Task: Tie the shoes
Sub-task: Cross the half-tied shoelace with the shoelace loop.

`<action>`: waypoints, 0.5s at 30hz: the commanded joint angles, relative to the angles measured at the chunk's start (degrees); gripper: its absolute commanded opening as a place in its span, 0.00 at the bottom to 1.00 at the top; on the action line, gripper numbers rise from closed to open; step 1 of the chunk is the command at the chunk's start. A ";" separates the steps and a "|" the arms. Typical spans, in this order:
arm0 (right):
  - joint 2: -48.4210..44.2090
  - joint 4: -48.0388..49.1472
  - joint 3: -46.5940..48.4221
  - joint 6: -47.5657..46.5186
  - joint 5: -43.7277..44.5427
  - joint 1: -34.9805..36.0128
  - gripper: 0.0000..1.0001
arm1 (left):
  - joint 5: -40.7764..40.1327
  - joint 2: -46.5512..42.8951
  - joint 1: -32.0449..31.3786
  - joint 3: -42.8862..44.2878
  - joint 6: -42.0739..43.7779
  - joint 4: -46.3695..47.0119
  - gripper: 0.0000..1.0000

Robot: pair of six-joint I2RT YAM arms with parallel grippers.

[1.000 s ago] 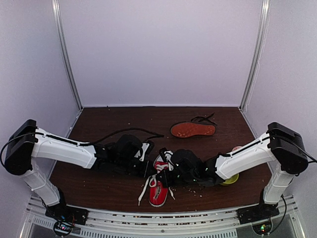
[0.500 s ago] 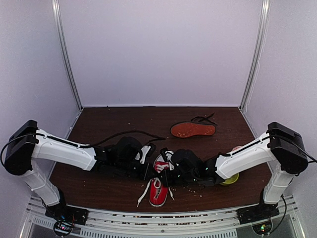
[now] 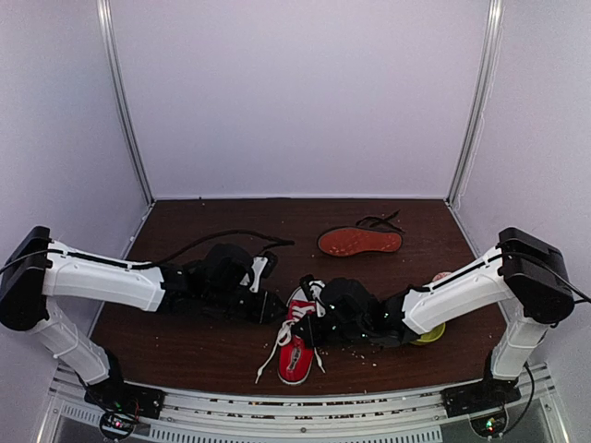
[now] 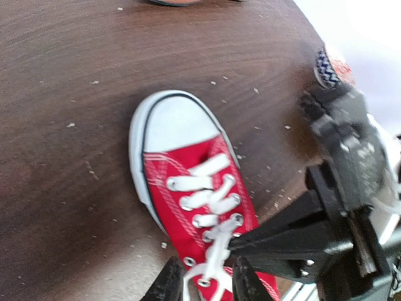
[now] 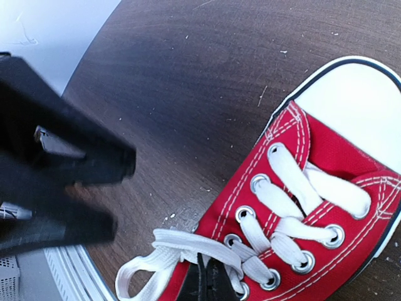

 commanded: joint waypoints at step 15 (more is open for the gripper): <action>-0.71 0.03 -1.39 0.26 1.57 -0.48 0.00 | 5.62 9.50 3.08 2.01 1.49 5.69 0.28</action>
